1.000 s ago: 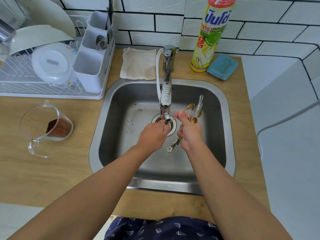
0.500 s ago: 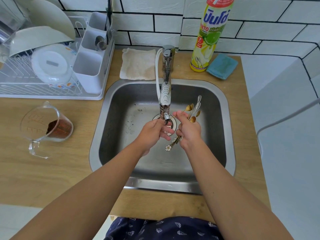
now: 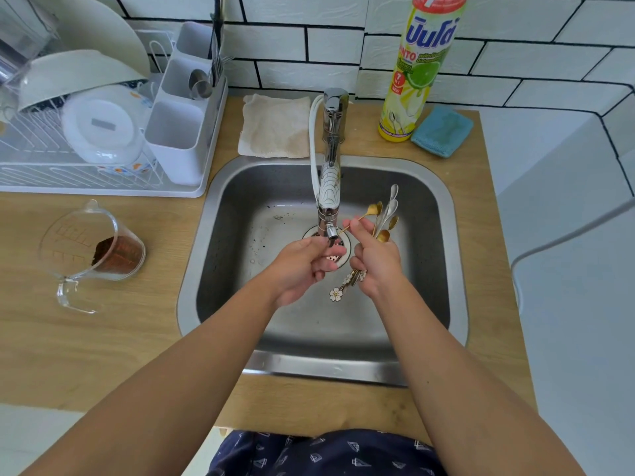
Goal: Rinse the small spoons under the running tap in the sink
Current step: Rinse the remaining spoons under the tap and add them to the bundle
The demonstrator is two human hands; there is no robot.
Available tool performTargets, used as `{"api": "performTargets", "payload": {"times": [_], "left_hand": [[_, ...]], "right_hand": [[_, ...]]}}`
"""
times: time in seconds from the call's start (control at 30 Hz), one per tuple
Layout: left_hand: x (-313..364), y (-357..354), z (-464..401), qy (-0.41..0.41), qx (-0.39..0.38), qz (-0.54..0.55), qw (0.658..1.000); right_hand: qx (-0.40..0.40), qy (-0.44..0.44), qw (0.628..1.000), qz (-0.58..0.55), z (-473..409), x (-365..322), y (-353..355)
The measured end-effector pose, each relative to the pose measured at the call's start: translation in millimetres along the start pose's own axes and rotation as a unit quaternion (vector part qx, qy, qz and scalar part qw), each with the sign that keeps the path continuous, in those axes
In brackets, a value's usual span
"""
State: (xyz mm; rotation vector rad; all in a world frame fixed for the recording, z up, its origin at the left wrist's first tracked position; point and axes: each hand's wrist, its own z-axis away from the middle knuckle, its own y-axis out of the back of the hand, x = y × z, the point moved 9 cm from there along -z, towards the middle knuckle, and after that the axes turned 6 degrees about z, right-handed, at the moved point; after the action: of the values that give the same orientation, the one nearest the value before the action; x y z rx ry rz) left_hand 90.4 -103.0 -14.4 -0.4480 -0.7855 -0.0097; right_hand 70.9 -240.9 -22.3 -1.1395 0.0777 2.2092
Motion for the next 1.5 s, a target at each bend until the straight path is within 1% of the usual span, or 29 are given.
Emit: {"api": "performTargets", "payload": {"times": [0.03,0.07,0.13,0.23,0.3,0.33,0.37,0.4,0.43,0.5,0.6,0.67,0.77,0.83,0.9,0.97,1.0,1.1,1.17,1.23,1.33,1.4,1.5], "left_hand": [[1.5,-0.9,0.0,-0.004,-0.007,-0.005,1.000],[3.9,-0.8,0.7,-0.018,-0.004,-0.038,0.999],[9.9,0.9,4.6,-0.065,0.022,-0.153,0.986],[21.5,3.2,11.3,-0.135,0.080,-0.289,0.944],[29.6,2.2,13.2,-0.177,0.111,-0.387,0.898],[31.7,2.0,13.2,-0.184,0.124,-0.426,0.877],[32.5,2.5,12.5,-0.182,0.134,-0.447,0.866],[31.7,3.2,10.8,-0.175,0.137,-0.453,0.864],[29.5,3.4,8.3,-0.166,0.131,-0.449,0.868],[23.0,3.4,5.0,-0.143,0.109,-0.416,0.891],[16.0,9.4,4.8,-0.121,0.092,-0.293,0.944],[10.6,8.1,4.7,-0.116,0.063,-0.262,0.956],[2.2,0.1,3.2,-0.087,0.018,-0.233,0.968],[4.7,0.1,1.9,-0.083,0.033,-0.211,0.973],[8.2,6.6,1.0,-0.084,0.079,-0.190,0.975],[10.2,11.6,2.2,-0.085,0.106,-0.203,0.970],[9.3,10.8,3.6,-0.082,0.099,-0.213,0.969],[-0.1,2.6,10.5,-0.064,0.034,-0.229,0.971],[-3.6,0.1,15.0,-0.057,0.007,-0.243,0.968],[-2.6,1.8,16.8,-0.059,0.013,-0.243,0.968],[3.6,8.3,20.2,-0.070,0.047,-0.243,0.966],[7.1,11.7,22.6,-0.081,0.063,-0.274,0.956],[12.1,13.0,27.5,-0.097,0.077,-0.342,0.931]], "right_hand": [[-0.003,0.000,1.000,-0.001,-0.4,0.1,0.0],[-0.001,0.001,1.000,0.002,-0.9,-0.1,0.5],[0.011,0.004,1.000,0.012,-1.1,-0.1,1.9],[0.034,-0.002,0.999,0.020,-1.1,3.9,4.7],[0.042,-0.008,0.999,0.020,-0.2,7.1,6.5],[0.044,-0.011,0.999,0.019,0.4,8.7,6.9],[0.046,-0.012,0.999,0.019,0.5,10.1,7.7],[0.048,-0.013,0.999,0.018,1.2,10.5,8.6],[0.050,-0.012,0.999,0.017,1.8,9.9,9.6],[0.049,-0.013,0.999,0.013,3.2,8.6,10.8],[0.048,-0.011,0.999,0.012,5.7,4.7,10.7],[0.048,-0.006,0.999,0.015,5.9,2.6,10.3],[0.050,-0.002,0.999,0.022,4.1,1.3,9.7],[0.045,-0.002,0.999,0.030,3.1,1.8,8.3],[0.036,-0.004,0.999,0.031,2.4,3.2,6.4],[0.027,-0.007,0.999,0.036,0.7,4.5,3.6],[0.022,-0.008,0.999,0.040,-0.5,4.2,2.2],[0.008,0.005,0.999,0.032,-3.9,-3.7,-1.4],[-0.003,0.009,0.999,0.040,-4.9,-5.1,-3.5],[-0.019,-0.005,0.997,0.075,-0.5,2.8,-6.8],[-0.062,-0.043,0.989,0.127,10.9,29.7,-14.6],[-0.074,-0.048,0.988,0.124,13.7,35.1,-17.6],[-0.058,-0.022,0.992,0.110,8.6,15.8,-17.6]]}}
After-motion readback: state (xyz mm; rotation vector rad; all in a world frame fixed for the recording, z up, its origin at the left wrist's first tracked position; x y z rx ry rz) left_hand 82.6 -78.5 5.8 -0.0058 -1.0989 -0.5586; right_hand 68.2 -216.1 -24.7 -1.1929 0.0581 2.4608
